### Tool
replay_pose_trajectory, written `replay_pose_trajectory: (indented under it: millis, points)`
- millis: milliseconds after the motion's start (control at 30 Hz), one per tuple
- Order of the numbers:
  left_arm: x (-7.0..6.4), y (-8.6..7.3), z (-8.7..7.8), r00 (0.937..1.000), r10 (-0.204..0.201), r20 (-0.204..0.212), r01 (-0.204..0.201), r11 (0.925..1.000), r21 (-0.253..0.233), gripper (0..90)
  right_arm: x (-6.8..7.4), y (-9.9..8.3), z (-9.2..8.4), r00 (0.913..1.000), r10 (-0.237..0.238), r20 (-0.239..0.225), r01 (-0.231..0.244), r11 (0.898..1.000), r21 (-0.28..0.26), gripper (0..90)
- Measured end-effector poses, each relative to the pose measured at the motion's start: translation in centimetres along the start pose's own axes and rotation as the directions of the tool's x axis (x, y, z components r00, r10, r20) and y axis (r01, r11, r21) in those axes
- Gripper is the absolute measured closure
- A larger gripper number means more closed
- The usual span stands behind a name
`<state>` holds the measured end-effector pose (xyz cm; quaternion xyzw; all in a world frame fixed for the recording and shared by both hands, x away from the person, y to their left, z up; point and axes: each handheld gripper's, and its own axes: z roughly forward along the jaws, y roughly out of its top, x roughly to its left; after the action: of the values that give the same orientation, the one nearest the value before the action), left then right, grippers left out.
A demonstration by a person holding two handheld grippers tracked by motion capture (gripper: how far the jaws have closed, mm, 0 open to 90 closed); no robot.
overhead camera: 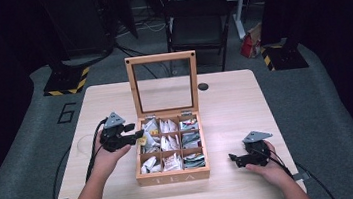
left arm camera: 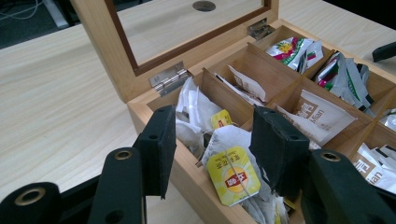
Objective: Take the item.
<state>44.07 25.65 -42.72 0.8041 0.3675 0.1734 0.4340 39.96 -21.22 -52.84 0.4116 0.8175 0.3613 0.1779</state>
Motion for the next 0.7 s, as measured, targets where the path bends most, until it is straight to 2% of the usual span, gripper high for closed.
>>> replay_pose_trajectory:
  millis: [200, 333, 367, 700]
  points:
    - [-0.1, -0.2, 0.8, 0.9998, -0.006, 0.018, 0.006, 0.9999, 0.01, 51.7, 0.0, 0.0, 0.0, 1.0, 0.0, 0.0, 0.0, 1.0, 0.0, 12.9]
    - [0.0, -0.3, 1.2, 0.9998, -0.01, 0.015, 0.01, 0.9998, 0.015, 52.0, 0.0, 0.0, 0.0, 1.0, 0.0, 0.0, 0.0, 1.0, 0.0, 12.9]
    - [-0.1, -0.4, 1.3, 0.9993, -0.029, 0.025, 0.029, 0.9995, 0.015, 52.0, 0.0, 0.0, 0.0, 1.0, 0.0, 0.0, 0.0, 1.0, 0.0, 12.9]
    - [-0.3, -0.6, 2.1, 0.999, -0.017, 0.041, 0.016, 0.9992, 0.038, 52.8, 0.0, 0.0, 0.0, 1.0, 0.0, 0.0, 0.0, 1.0, 0.0, 12.9]
